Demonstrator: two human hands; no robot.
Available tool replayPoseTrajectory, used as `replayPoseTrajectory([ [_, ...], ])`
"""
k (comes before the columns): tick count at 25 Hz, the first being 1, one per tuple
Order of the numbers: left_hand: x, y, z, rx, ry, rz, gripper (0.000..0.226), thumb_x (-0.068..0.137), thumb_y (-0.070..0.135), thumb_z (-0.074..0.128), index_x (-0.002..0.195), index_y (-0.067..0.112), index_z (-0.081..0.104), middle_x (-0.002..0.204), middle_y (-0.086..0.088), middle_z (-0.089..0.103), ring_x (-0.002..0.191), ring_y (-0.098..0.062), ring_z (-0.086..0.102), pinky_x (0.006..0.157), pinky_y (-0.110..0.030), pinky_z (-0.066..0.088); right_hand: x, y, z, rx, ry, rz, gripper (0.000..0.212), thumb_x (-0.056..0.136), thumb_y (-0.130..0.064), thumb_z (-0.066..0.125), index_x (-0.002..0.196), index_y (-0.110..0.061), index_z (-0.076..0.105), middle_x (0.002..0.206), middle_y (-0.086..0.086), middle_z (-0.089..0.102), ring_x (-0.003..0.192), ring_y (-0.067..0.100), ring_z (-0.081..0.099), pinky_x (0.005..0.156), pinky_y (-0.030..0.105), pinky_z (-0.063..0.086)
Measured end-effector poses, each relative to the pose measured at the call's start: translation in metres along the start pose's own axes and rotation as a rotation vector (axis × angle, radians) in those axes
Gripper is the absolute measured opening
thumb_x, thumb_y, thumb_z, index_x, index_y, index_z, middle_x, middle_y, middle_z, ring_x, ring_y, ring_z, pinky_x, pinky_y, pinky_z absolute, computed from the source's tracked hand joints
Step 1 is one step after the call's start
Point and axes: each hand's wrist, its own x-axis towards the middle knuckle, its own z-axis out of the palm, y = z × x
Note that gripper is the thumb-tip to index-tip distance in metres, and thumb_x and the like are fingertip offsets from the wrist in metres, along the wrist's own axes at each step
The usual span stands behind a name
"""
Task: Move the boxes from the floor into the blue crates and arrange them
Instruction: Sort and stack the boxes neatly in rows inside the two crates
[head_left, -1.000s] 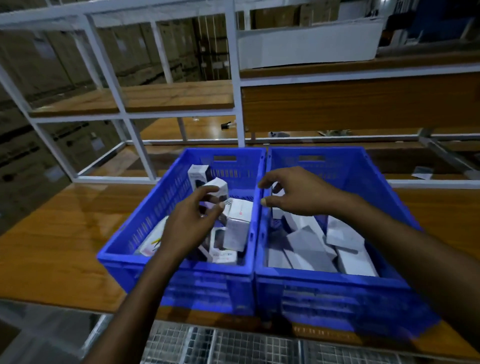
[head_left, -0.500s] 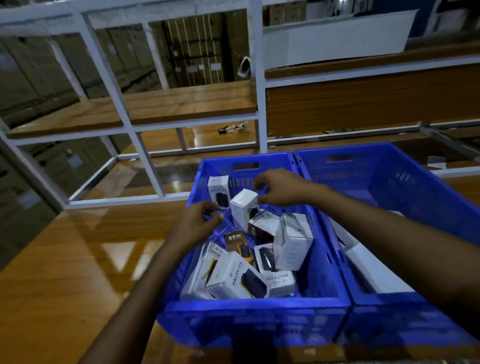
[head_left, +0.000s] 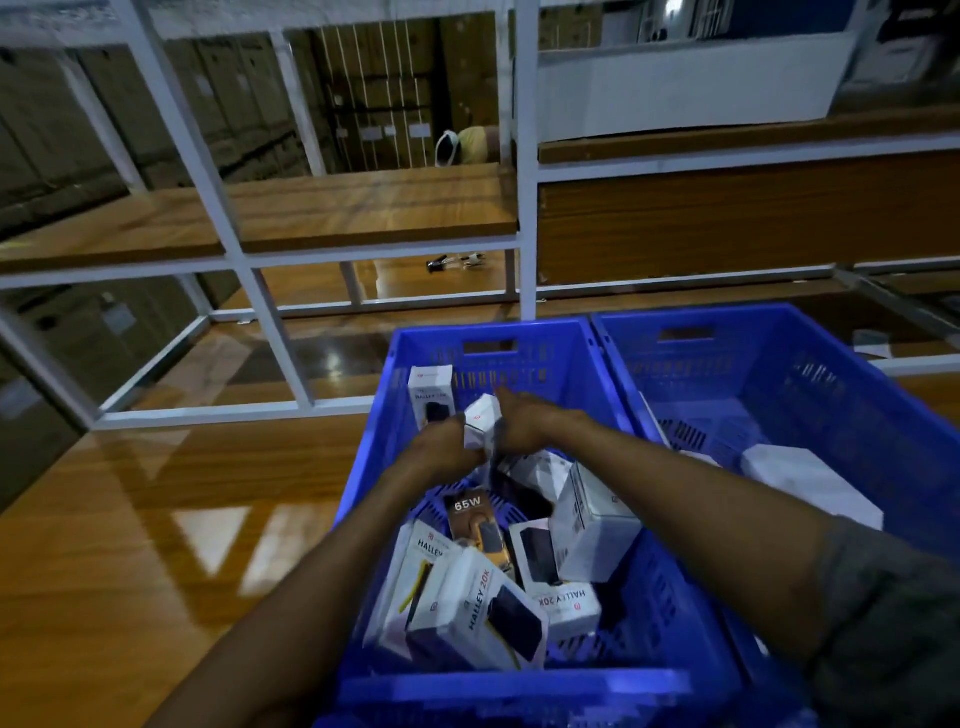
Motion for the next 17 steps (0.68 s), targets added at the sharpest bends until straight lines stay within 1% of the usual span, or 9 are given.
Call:
replayPoseTrajectory([
  [1, 0.003, -0.002, 0.002, -0.037, -0.007, -0.001, 0.057, 0.091, 0.033, 0.069, 0.142, 0.015, 0.050, 0.135, -0.012, 0.063, 0.123, -0.031, 0.060, 0.094, -0.032, 0.049, 0.005, 0.001, 0.006, 0.026, -0.006, 0.012, 0.093, 0.061, -0.046, 0.080, 0.139, -0.020, 0.037, 0.134, 0.013, 0.055, 0.112, 0.032, 0.064, 0.090, 0.046, 0.058],
  [3, 0.004, -0.006, 0.005, -0.085, 0.000, -0.005, 0.065, 0.089, 0.032, 0.072, 0.147, 0.017, 0.045, 0.138, -0.011, 0.062, 0.125, -0.030, 0.060, 0.098, -0.035, 0.050, 0.011, 0.001, 0.017, 0.070, 0.013, 0.012, 0.093, 0.060, -0.043, 0.076, 0.140, -0.017, 0.036, 0.135, 0.014, 0.051, 0.118, 0.035, 0.060, 0.092, 0.046, 0.056],
  [5, 0.004, -0.007, 0.004, -0.091, 0.032, -0.005, 0.063, 0.091, 0.029, 0.070, 0.147, 0.018, 0.045, 0.139, -0.011, 0.061, 0.126, -0.030, 0.059, 0.097, -0.033, 0.048, 0.017, -0.001, 0.022, 0.131, 0.051, -0.005, 0.086, 0.058, -0.046, 0.071, 0.134, -0.015, 0.045, 0.132, 0.014, 0.053, 0.117, 0.035, 0.061, 0.091, 0.045, 0.057],
  [7, 0.004, -0.007, 0.003, -0.082, 0.071, -0.018, 0.058, 0.093, 0.026, 0.068, 0.146, 0.020, 0.048, 0.140, -0.010, 0.060, 0.127, -0.029, 0.058, 0.097, -0.033, 0.047, 0.009, -0.012, 0.019, 0.187, 0.069, -0.021, 0.075, 0.059, -0.045, 0.068, 0.126, -0.015, 0.055, 0.126, 0.012, 0.061, 0.109, 0.031, 0.066, 0.087, 0.042, 0.059],
  [9, 0.001, -0.007, 0.000, -0.042, 0.108, -0.032, 0.053, 0.093, 0.022, 0.066, 0.143, 0.019, 0.051, 0.137, -0.011, 0.062, 0.124, -0.031, 0.060, 0.094, -0.033, 0.048, 0.003, -0.024, 0.015, 0.220, 0.070, -0.024, 0.055, 0.072, -0.033, 0.072, 0.122, -0.014, 0.062, 0.120, 0.012, 0.066, 0.105, 0.031, 0.069, 0.081, 0.038, 0.059],
  [11, 0.001, -0.010, -0.004, 0.016, 0.173, -0.041, 0.045, 0.090, 0.020, 0.065, 0.135, 0.016, 0.057, 0.129, -0.014, 0.066, 0.118, -0.034, 0.063, 0.088, -0.036, 0.050, 0.004, -0.032, 0.012, 0.226, 0.074, -0.012, 0.037, 0.084, -0.024, 0.071, 0.119, -0.013, 0.063, 0.119, 0.012, 0.067, 0.107, 0.032, 0.068, 0.074, 0.033, 0.053],
  [13, 0.002, -0.014, -0.009, 0.074, 0.230, -0.049, 0.040, 0.089, 0.019, 0.063, 0.128, 0.013, 0.060, 0.124, -0.017, 0.068, 0.114, -0.037, 0.063, 0.085, -0.038, 0.050, 0.009, -0.037, 0.010, 0.234, 0.091, -0.012, 0.029, 0.087, -0.023, 0.071, 0.115, -0.016, 0.064, 0.120, 0.011, 0.068, 0.106, 0.031, 0.068, 0.072, 0.032, 0.050],
  [15, 0.006, -0.021, -0.013, 0.108, 0.241, -0.069, 0.039, 0.089, 0.019, 0.064, 0.127, 0.011, 0.060, 0.124, -0.019, 0.068, 0.115, -0.038, 0.063, 0.086, -0.039, 0.050, 0.015, -0.045, 0.009, 0.271, 0.099, -0.005, 0.033, 0.086, -0.022, 0.073, 0.117, -0.014, 0.066, 0.121, 0.012, 0.069, 0.104, 0.030, 0.068, 0.073, 0.032, 0.052],
  [17, 0.013, -0.028, -0.016, 0.101, 0.225, -0.083, 0.043, 0.090, 0.025, 0.066, 0.130, 0.011, 0.059, 0.126, -0.019, 0.067, 0.117, -0.038, 0.062, 0.090, -0.039, 0.049, 0.023, -0.052, 0.010, 0.299, 0.115, 0.022, 0.039, 0.086, -0.024, 0.074, 0.122, -0.011, 0.066, 0.125, 0.014, 0.068, 0.108, 0.030, 0.068, 0.072, 0.028, 0.048],
])
